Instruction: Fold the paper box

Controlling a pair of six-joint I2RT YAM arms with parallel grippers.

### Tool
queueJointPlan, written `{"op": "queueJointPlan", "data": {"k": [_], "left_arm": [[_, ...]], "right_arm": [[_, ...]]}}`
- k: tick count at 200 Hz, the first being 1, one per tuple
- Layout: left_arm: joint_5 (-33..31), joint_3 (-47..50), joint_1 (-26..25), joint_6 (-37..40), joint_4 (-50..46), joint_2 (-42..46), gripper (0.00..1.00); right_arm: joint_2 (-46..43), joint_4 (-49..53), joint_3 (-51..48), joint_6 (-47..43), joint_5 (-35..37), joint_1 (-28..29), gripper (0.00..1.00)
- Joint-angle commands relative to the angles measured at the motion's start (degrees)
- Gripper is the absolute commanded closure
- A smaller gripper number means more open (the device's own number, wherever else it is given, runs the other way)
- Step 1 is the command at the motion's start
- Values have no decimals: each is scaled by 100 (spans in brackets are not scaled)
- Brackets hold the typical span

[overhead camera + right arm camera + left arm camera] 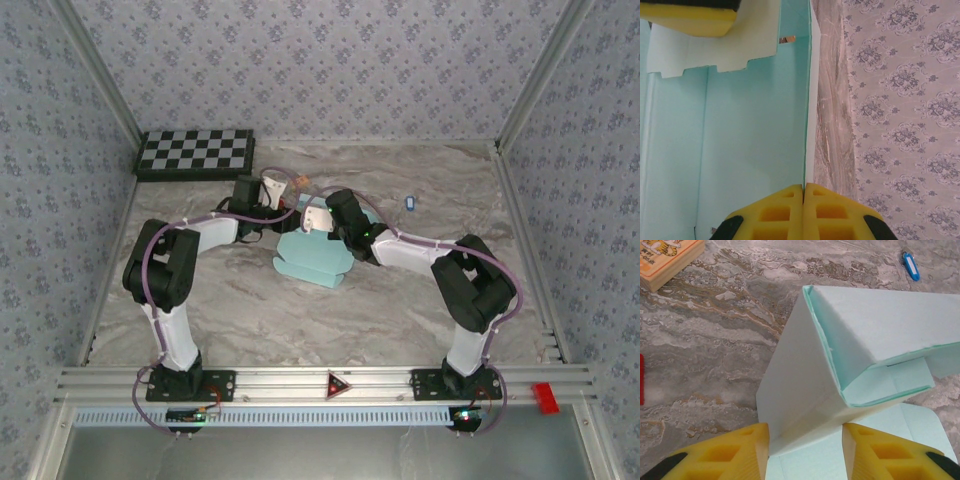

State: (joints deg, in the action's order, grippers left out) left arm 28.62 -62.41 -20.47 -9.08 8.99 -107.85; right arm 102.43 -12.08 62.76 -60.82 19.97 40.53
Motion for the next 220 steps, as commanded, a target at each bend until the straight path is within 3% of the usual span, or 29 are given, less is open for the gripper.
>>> {"op": "queueJointPlan", "data": {"k": [1, 78, 220], "left_arm": [[-198, -25, -71, -20, 307, -121, 56], [-168, -220, -141, -19, 346, -424, 53], [-469, -220, -273, -156, 623, -535, 64]], "right_arm": [[68, 129, -80, 52, -216, 119, 100], [122, 163, -40, 62, -256, 135, 100], [216, 135, -43, 141, -186, 209, 100]]}}
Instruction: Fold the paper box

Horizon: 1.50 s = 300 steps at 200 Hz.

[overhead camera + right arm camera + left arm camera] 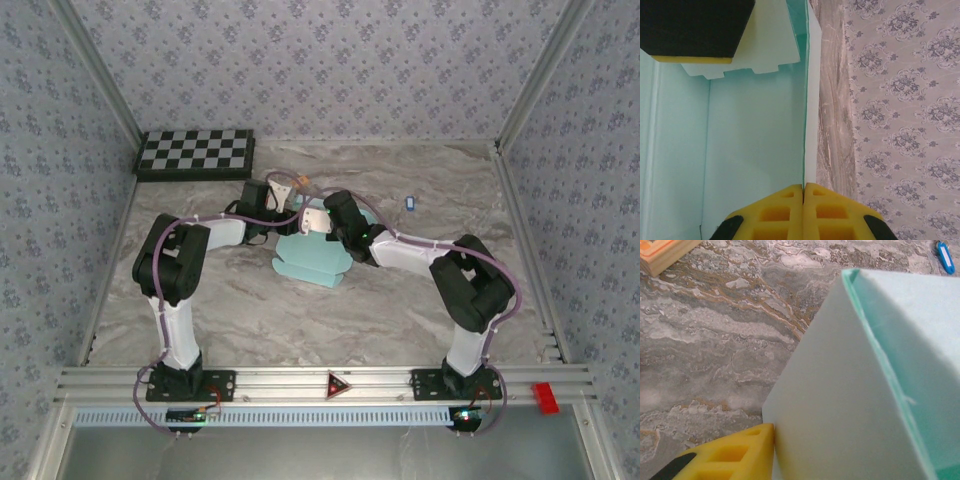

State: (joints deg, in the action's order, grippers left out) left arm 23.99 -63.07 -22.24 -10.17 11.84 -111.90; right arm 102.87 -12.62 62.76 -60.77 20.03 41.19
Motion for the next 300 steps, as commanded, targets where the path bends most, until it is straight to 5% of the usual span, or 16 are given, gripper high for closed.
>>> {"op": "queueJointPlan", "data": {"k": [1, 173, 267, 300], "left_arm": [[-7, -154, -92, -46, 342, -131, 64], [-414, -381, -298, 101, 131, -271, 73], [-950, -303, -427, 431, -171, -26, 86], [-1255, -140, -511, 522, -265, 204, 88]], "right_arm": [[172, 186, -39, 136, -193, 143, 100], [187, 263, -54, 171, -257, 268, 100], [104, 178, 3, 366, -166, 269, 100], [-41, 145, 78, 629, -15, 262, 83]]}}
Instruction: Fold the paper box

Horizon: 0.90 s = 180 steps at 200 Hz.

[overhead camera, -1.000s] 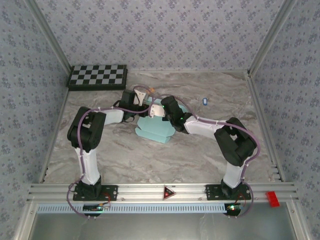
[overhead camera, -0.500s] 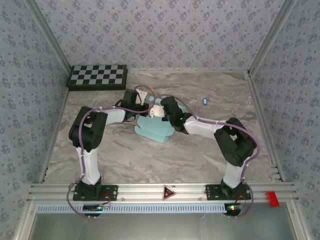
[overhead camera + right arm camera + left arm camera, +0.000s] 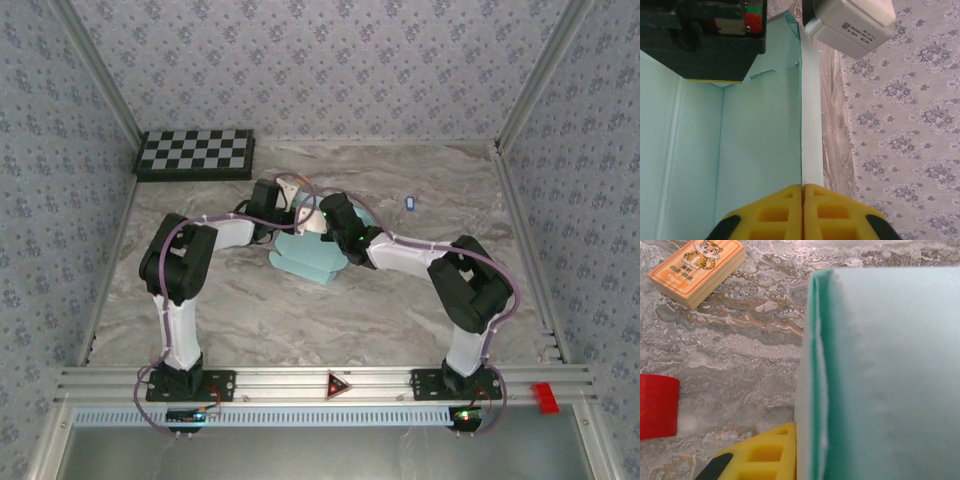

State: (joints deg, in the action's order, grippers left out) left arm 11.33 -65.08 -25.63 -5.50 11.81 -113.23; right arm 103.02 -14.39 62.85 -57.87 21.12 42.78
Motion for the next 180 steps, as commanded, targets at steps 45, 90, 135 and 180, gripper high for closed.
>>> {"op": "queueJointPlan", "data": {"k": [45, 90, 135, 180], "left_arm": [[-677, 118, -374, -54, -798, 660, 89], [-1139, 83, -516, -483, -1347, 987, 88], [-1599, -19, -639, -980, -2034, 1262, 92], [-1842, -55, -769, -1708, -2668, 1444, 100]], "right_arm": [[-331, 611, 301, 786, 165, 83, 53], [-747, 1005, 399, 1466, 361, 80, 35], [-1388, 1609, 425, 2336, 201, 51, 32], [-1874, 2463, 500, 3686, -76, -131, 31]]}}
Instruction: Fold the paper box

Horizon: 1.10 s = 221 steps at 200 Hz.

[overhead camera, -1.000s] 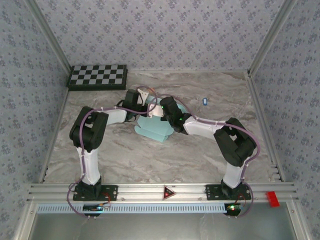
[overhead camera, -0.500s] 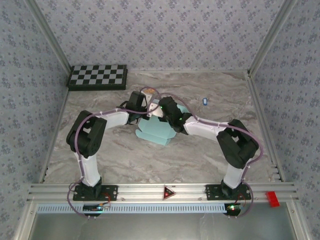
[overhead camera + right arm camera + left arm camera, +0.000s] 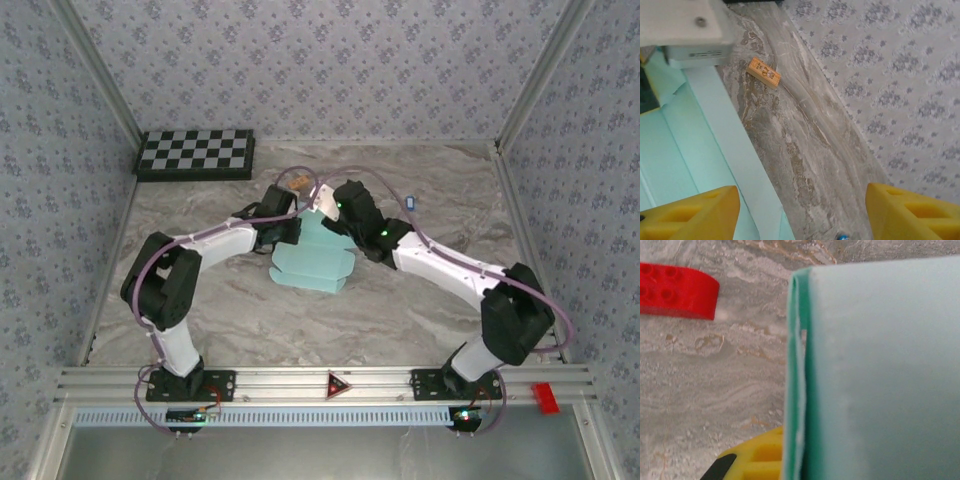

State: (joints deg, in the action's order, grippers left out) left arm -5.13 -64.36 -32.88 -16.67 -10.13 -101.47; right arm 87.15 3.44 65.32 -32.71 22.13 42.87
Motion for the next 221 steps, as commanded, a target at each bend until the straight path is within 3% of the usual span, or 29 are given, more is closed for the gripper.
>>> {"op": "queueJointPlan", "data": {"k": [1, 48, 95, 126, 175, 221], "left_arm": [[-198, -124, -47, -601, -473, 277, 100], [-226, 159, -102, -1362, -622, 635, 100], [-359, 187, -237, -1541, -760, 699, 100], [-419, 119, -267, -1566, -837, 681, 100], [-463, 43, -275, -1551, -929, 655, 100], [-447, 40, -274, -1585, -903, 655, 100]], "right_arm": [[-291, 721, 253, 1219, -184, -148, 31], [-172, 2173, 1103, 3180, -542, -619, 30], [-68, 2511, 1254, 3927, -1342, -886, 35], [226, 2784, 1531, 4171, -1740, -1078, 52], [538, 2864, 1642, 4321, -1807, -1128, 81], [812, 2897, 1703, 4417, -1945, -1163, 91]]}}
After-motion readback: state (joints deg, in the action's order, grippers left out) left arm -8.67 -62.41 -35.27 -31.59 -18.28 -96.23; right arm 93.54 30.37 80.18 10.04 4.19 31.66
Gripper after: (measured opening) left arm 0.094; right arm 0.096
